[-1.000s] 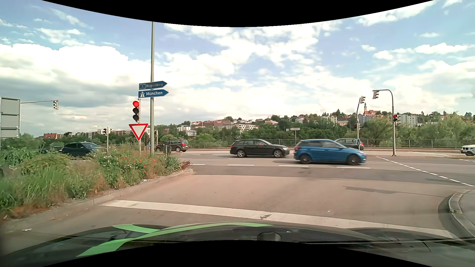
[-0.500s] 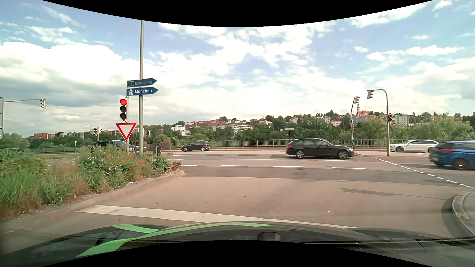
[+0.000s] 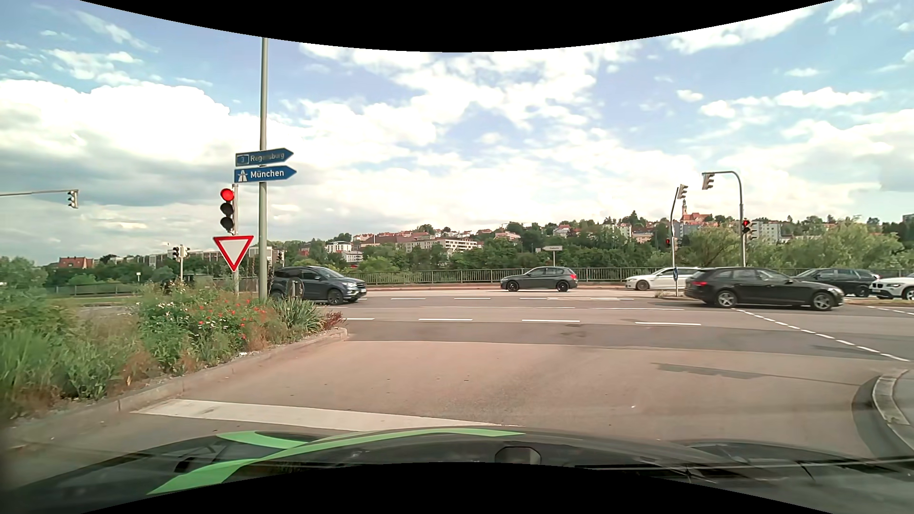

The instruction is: Follow the waypoints while adhering to traffic rules and regulations

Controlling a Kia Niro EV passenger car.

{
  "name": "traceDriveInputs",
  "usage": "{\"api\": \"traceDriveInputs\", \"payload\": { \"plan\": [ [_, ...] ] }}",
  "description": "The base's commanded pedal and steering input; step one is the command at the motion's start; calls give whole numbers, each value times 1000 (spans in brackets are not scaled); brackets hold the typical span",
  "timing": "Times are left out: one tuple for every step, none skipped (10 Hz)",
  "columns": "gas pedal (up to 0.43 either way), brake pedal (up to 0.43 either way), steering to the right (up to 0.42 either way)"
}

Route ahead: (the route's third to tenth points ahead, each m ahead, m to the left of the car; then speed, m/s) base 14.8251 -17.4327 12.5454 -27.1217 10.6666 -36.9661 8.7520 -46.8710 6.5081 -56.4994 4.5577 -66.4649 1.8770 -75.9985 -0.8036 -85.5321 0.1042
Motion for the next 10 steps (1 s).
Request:
{"api": "traceDriveInputs", "payload": {
  "plan": [
    [0, 262, 269],
    [0, 274, 263],
    [0, 287, 262],
    [0, 280, 262],
    [0, 287, 261],
    [0, 299, 261],
    [0, 305, 261],
    [0, 311, 261],
    [0, 317, 261],
    [0, 323, 261]
  ]
}}
